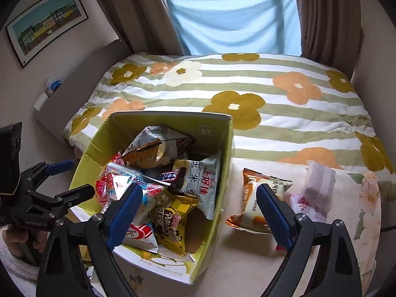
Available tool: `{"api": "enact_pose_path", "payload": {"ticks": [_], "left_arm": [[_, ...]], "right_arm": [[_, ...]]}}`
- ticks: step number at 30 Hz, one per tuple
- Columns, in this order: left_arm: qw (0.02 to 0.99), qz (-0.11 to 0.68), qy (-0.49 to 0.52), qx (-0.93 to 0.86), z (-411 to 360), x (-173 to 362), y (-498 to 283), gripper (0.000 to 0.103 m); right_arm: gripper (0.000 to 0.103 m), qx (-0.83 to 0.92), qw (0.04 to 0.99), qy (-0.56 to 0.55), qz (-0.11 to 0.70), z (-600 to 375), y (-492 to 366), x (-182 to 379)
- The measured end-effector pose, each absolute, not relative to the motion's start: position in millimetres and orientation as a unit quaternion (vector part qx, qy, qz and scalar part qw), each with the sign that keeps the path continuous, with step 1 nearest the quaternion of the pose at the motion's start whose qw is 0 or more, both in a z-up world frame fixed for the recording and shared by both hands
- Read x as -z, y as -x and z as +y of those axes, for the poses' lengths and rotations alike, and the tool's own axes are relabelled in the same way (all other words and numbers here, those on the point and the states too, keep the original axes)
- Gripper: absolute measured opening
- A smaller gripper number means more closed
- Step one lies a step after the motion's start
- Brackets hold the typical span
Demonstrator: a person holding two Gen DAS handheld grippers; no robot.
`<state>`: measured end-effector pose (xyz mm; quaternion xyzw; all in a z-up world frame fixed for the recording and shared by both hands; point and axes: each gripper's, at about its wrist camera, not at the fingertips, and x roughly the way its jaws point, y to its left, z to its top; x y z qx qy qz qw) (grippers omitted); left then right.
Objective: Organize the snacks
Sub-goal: 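Move both tools back toward the tissue pack and pink bag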
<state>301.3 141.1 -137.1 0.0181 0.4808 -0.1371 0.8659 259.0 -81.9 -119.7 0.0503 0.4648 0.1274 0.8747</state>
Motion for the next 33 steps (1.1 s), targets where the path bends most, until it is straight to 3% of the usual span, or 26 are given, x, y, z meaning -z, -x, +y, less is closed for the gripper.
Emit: {"api": "enact_pose_path", "payload": {"ticks": [2, 15, 33], "left_arm": [[0.865, 0.479, -0.017, 0.149, 131.1, 136.3, -301.8, 0.102], [0.862, 0.47, -0.036, 0.185, 50.5, 126.6, -298.5, 0.103], [0.825, 0.525, -0.045, 0.203, -150.1, 159.2, -361.9, 0.102]], "right_arm": [[0.102, -0.108, 0.881, -0.047, 0.459, -95.3, -252.0, 114.5], [0.102, -0.035, 0.885, -0.058, 0.46, -194.8, -214.9, 112.0], [0.102, -0.086, 0.855, -0.079, 0.506, -302.9, -221.9, 176.9]]}}
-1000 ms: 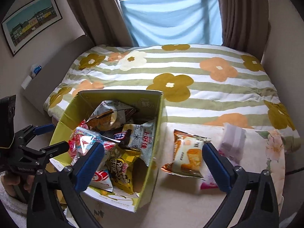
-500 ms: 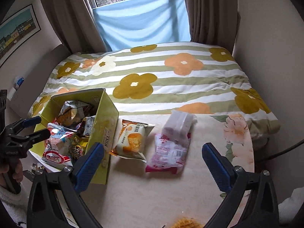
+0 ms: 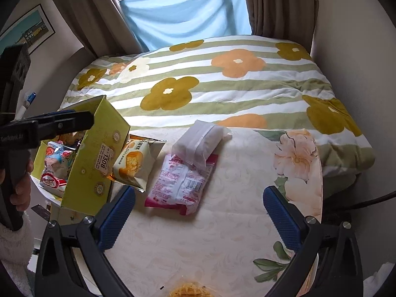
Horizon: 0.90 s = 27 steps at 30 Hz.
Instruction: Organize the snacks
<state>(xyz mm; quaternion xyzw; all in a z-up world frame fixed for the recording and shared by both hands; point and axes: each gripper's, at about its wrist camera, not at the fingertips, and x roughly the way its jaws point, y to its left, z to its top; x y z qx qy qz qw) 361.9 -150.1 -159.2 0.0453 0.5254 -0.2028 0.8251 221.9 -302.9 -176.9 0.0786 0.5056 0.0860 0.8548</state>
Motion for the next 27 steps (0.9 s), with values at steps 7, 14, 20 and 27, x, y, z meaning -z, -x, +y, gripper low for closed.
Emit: {"api": "enact_pose_path", "payload": {"ticks": [7, 14, 20, 27], "left_arm": [[0.776, 0.591, -0.082, 0.207, -218.3, 223.7, -403.5, 0.102], [0.741, 0.627, -0.12, 0.21, -253.3, 279.1, -427.7, 0.09], [0.721, 0.644, -0.138, 0.212, -264.7, 306.6, -437.8, 0.071], [0.726, 0.639, -0.141, 0.212, -261.6, 310.2, -441.1, 0.061]], "right_arm": [[0.102, -0.104, 0.836, -0.086, 0.532, -322.1, -229.3, 211.6], [0.103, -0.11, 0.821, -0.096, 0.551, -327.4, -242.0, 241.2], [0.103, -0.121, 0.812, -0.11, 0.56, -314.6, -251.3, 256.3], [0.103, -0.127, 0.802, -0.122, 0.57, -301.2, -256.5, 267.2]]}}
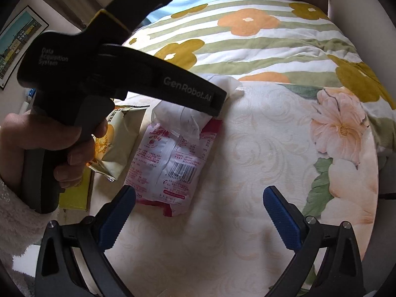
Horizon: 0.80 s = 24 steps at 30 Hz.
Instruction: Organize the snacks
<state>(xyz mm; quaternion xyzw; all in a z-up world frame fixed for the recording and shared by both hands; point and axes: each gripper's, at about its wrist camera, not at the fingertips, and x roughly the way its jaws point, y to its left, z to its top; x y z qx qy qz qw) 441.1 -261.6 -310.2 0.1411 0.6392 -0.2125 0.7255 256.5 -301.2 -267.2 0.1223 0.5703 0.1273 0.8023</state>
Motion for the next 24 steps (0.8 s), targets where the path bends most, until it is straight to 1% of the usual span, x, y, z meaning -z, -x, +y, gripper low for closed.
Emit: {"api": "enact_pose_path", "payload": {"ticks": [14, 24], "left_arm": [[0.727, 0.635, -0.109, 0.237, -248.2, 304.4, -443.4, 0.058], [0.754, 0.611, -0.074, 0.228, -220.1, 270.8, -447.4, 0.058]], "right_arm": [[0.103, -0.121, 0.798, -0.139, 0.573, -276.4, -266.0, 277.4], [0.103, -0.1, 0.805, -0.149, 0.566, -259.3, -275.5, 280.5]]}}
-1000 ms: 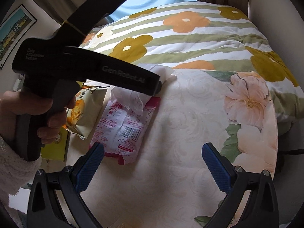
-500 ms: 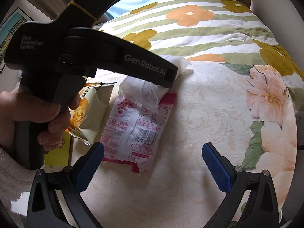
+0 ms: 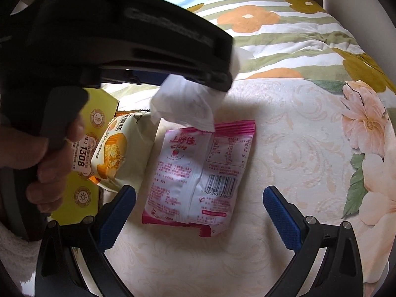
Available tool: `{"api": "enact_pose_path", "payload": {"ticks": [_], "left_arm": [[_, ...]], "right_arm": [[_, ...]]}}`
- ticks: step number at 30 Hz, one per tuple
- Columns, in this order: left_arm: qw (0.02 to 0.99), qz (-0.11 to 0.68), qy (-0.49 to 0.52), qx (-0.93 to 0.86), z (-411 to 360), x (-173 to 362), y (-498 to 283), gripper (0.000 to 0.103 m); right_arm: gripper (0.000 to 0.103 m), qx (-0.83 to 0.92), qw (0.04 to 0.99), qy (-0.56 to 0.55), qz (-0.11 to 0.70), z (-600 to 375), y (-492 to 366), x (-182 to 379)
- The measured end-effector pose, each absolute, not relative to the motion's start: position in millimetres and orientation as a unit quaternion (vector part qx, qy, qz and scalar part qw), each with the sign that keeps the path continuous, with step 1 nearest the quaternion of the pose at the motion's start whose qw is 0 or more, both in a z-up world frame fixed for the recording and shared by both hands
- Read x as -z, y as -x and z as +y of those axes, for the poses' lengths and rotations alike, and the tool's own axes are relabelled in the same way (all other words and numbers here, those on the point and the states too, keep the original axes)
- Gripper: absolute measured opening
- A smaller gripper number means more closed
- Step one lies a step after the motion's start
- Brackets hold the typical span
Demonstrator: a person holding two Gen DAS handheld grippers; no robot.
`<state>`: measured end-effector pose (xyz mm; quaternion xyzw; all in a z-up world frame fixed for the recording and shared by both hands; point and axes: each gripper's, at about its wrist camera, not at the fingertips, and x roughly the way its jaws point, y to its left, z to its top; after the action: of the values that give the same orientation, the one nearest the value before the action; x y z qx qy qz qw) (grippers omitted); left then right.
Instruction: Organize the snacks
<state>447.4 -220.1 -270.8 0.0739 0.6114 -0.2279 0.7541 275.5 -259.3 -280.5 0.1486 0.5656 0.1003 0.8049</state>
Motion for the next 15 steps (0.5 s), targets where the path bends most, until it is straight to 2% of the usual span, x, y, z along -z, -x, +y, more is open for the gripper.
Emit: {"api": "enact_pose_path", "payload": {"ticks": [8, 10, 12, 13, 15], "left_arm": [[0.769, 0.597, -0.058, 0.22, -197.0, 253.9, -447.6, 0.058], [0.771, 0.596, -0.053, 0.218, -191.0, 251.4, -447.5, 0.058], [0.774, 0.593, -0.05, 0.215, -185.3, 248.6, -447.1, 0.058], [0.775, 0.592, -0.048, 0.214, -182.3, 247.1, -446.7, 0.058], [0.778, 0.59, -0.046, 0.213, -178.4, 244.1, -445.2, 0.058]], "right_arm": [[0.1, -0.039, 0.816, -0.12, 0.564, -234.0, -290.4, 291.7], [0.095, -0.028, 0.817, -0.111, 0.565, -227.3, -293.0, 296.8], [0.082, -0.017, 0.82, -0.098, 0.563, -227.0, -289.9, 300.5], [0.082, -0.016, 0.826, -0.091, 0.556, -225.8, -287.5, 300.1], [0.074, -0.014, 0.832, -0.07, 0.55, -225.2, -285.2, 301.3]]}}
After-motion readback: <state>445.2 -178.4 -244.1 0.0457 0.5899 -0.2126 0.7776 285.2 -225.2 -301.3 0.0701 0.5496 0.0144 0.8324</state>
